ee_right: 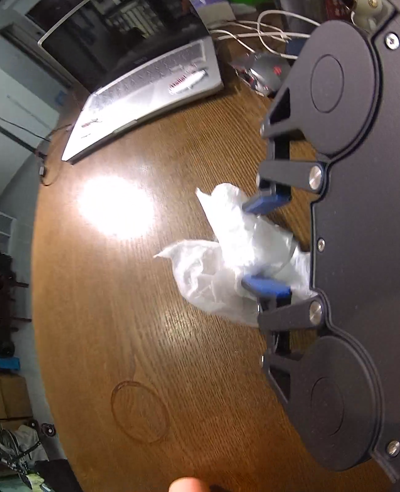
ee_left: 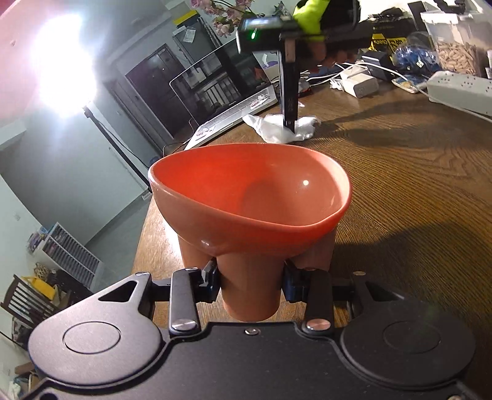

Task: Clean bowl
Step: 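Lift the bowl with the left tool while the right tool grasps the white tissue, then wipe the tissue around the bowl's inner surface with the right tool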

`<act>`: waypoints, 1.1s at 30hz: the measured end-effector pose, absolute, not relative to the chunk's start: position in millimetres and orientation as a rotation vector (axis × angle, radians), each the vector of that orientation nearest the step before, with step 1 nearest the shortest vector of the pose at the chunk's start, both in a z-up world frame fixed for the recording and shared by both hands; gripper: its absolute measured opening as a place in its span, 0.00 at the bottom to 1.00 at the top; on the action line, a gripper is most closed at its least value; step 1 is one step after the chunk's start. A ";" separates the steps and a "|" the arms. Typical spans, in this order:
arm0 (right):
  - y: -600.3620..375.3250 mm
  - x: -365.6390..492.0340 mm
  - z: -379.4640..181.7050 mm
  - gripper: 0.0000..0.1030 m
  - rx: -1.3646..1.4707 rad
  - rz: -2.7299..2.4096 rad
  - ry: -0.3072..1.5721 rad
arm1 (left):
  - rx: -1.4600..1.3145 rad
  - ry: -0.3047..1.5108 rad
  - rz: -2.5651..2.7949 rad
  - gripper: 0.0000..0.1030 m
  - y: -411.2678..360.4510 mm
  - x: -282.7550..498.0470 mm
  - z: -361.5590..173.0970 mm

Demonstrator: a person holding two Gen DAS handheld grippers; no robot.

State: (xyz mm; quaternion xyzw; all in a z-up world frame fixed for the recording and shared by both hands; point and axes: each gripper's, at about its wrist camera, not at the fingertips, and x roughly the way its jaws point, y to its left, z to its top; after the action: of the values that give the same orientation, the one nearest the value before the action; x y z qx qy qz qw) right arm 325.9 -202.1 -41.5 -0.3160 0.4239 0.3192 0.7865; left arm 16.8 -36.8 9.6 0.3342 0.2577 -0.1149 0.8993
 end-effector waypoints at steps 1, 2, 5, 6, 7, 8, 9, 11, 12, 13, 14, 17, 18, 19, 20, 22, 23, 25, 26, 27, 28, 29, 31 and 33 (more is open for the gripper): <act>-202.3 322.7 -43.1 0.10 -0.673 0.691 0.903 | 0.696 0.532 -0.238 0.37 -37.9 17.4 9.2; -203.2 320.8 -43.9 0.08 -0.666 0.694 0.900 | 0.696 0.532 -0.236 0.37 -38.7 17.9 8.8; -208.4 310.1 -39.5 0.07 -0.663 0.715 0.883 | 0.705 0.534 -0.235 0.37 -40.8 17.0 8.6; -211.4 302.7 -33.4 0.07 -0.667 0.727 0.859 | 0.715 0.531 -0.241 0.37 -40.5 15.5 9.0; -215.2 293.0 -23.2 0.07 -0.669 0.745 0.823 | 0.735 0.522 -0.249 0.37 -41.5 14.4 8.7; -217.7 283.9 -12.1 0.07 -0.673 0.767 0.792 | 0.761 0.509 -0.258 0.37 -43.2 13.3 7.7; -219.5 272.2 -0.5 0.07 -0.689 0.798 0.758 | 0.784 0.498 -0.265 0.37 -44.1 12.3 6.9; -220.3 254.8 18.8 0.07 -0.720 0.849 0.708 | 0.819 0.483 -0.279 0.37 -45.1 11.4 6.0; -221.2 237.1 30.2 0.07 -0.752 0.898 0.672 | 0.813 0.494 -0.282 0.37 -45.0 13.7 6.9; -222.3 219.1 41.7 0.07 -0.785 0.947 0.636 | 0.797 0.504 -0.283 0.36 -44.3 15.8 8.1; -221.9 208.0 47.2 0.07 -0.807 0.974 0.615 | 0.780 0.512 -0.283 0.37 -43.5 17.6 9.1; -213.5 160.6 65.5 0.07 -0.860 1.089 0.554 | 0.793 0.507 -0.287 0.37 -44.5 15.8 7.9; -210.7 144.7 71.6 0.07 -0.878 1.128 0.533 | 0.804 0.502 -0.289 0.37 -45.4 14.5 7.2; -206.3 126.0 73.9 0.07 -0.897 1.188 0.519 | 0.813 0.498 -0.291 0.37 -46.2 13.6 7.0; -202.5 114.9 73.5 0.07 -0.911 1.216 0.510 | 0.822 0.495 -0.293 0.37 -47.0 13.0 6.7; -189.8 84.3 69.1 0.07 -0.946 1.302 0.497 | 0.850 0.485 -0.299 0.36 -48.7 9.7 6.0; -185.7 77.9 67.2 0.07 -0.954 1.320 0.494 | 0.862 0.480 -0.302 0.36 -49.9 7.9 5.7; -173.6 63.0 64.1 0.07 -0.975 1.363 0.464 | 0.878 0.473 -0.305 0.37 -51.7 4.9 4.8; -168.8 58.2 64.6 0.07 -0.978 1.377 0.448 | 0.879 0.471 -0.303 0.37 -52.1 3.7 4.1; -164.1 53.4 65.2 0.07 -0.981 1.392 0.432 | 0.878 0.469 -0.301 0.37 -52.4 2.5 3.4; -158.8 54.3 68.2 0.07 -0.970 1.392 0.419 | 0.878 0.468 -0.298 0.37 -52.8 1.2 2.7; -157.3 56.5 68.9 0.07 -0.966 1.388 0.414 | 0.886 0.463 -0.297 0.37 -53.2 -0.3 1.4; -152.1 69.8 71.6 0.07 -0.949 1.351 0.411 | 0.903 0.456 -0.296 0.37 -54.0 -2.6 -1.0; -150.7 83.5 71.3 0.07 -0.940 1.314 0.418 | 0.912 0.451 -0.294 0.37 -54.3 -3.9 -2.5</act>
State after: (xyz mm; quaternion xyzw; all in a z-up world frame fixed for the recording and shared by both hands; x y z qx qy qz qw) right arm 83.5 -150.7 71.3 -0.4173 0.1854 0.5835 0.6715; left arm -3.9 -54.3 -2.5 0.4350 0.2150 -0.1404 0.8630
